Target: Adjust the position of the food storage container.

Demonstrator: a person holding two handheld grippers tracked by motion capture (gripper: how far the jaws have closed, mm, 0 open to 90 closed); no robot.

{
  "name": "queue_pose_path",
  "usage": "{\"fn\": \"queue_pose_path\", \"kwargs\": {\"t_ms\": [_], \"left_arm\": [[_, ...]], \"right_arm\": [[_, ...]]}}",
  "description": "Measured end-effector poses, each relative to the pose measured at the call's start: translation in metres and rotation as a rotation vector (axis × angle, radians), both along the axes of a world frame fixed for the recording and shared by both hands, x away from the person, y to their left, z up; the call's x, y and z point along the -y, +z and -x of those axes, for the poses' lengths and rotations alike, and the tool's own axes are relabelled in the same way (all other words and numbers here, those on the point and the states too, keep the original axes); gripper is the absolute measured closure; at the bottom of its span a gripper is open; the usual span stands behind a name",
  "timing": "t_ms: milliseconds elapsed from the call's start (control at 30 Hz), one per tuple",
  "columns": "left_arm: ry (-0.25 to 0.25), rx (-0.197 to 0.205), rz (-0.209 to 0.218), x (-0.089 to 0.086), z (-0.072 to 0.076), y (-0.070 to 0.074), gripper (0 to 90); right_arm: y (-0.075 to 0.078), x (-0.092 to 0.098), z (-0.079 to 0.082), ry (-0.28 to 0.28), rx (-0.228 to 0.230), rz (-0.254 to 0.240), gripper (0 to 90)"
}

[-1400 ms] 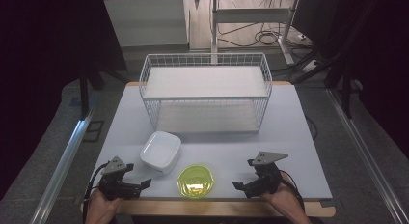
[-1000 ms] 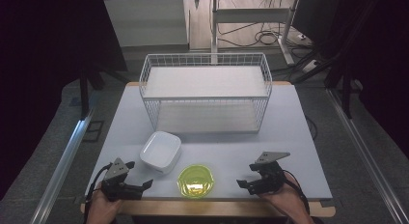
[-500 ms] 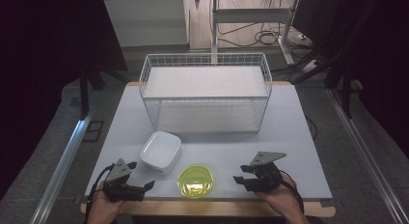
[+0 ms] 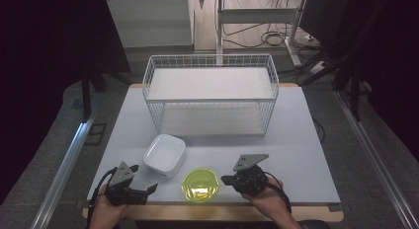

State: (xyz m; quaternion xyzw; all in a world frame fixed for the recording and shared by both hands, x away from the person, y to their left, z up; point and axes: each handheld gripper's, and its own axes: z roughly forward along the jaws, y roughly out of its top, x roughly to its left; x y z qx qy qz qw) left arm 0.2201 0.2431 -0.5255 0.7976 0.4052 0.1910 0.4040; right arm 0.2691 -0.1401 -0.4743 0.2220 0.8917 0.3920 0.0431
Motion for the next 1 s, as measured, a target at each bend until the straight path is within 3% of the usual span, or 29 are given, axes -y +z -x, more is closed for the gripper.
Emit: {"fn": "queue_pose_path", "kwargs": {"t_ms": [100, 300, 433, 600, 800, 933, 1000], "left_arm": [[0.001, -0.001, -0.010, 0.000, 0.000, 0.000, 4.6], [0.025, 0.007, -0.032, -0.001, 0.000, -0.001, 4.8], [0.042, 0.003, 0.003, -0.006, -0.001, 0.000, 4.9], [0.036, 0.001, 0.001, -0.006, -0.001, 0.000, 4.9], [0.048, 0.006, -0.028, -0.006, -0.001, 0.000, 4.9], [0.072, 0.000, 0.003, -0.012, -0.001, 0.000, 5.1], [0.074, -0.001, 0.006, -0.012, -0.001, 0.000, 5.1]], "right_arm": [[0.003, -0.021, 0.003, 0.049, 0.018, -0.002, 89.8], [0.006, -0.045, 0.003, 0.082, 0.017, -0.028, 89.9], [0.004, -0.069, 0.005, 0.135, -0.012, -0.032, 89.8], [0.001, -0.093, 0.011, 0.204, -0.009, -0.007, 89.8], [-0.002, -0.114, 0.017, 0.246, -0.014, 0.017, 89.9], [-0.010, -0.125, 0.021, 0.268, 0.001, 0.064, 89.9], [-0.013, -0.125, 0.020, 0.265, -0.012, 0.058, 90.0]]}}
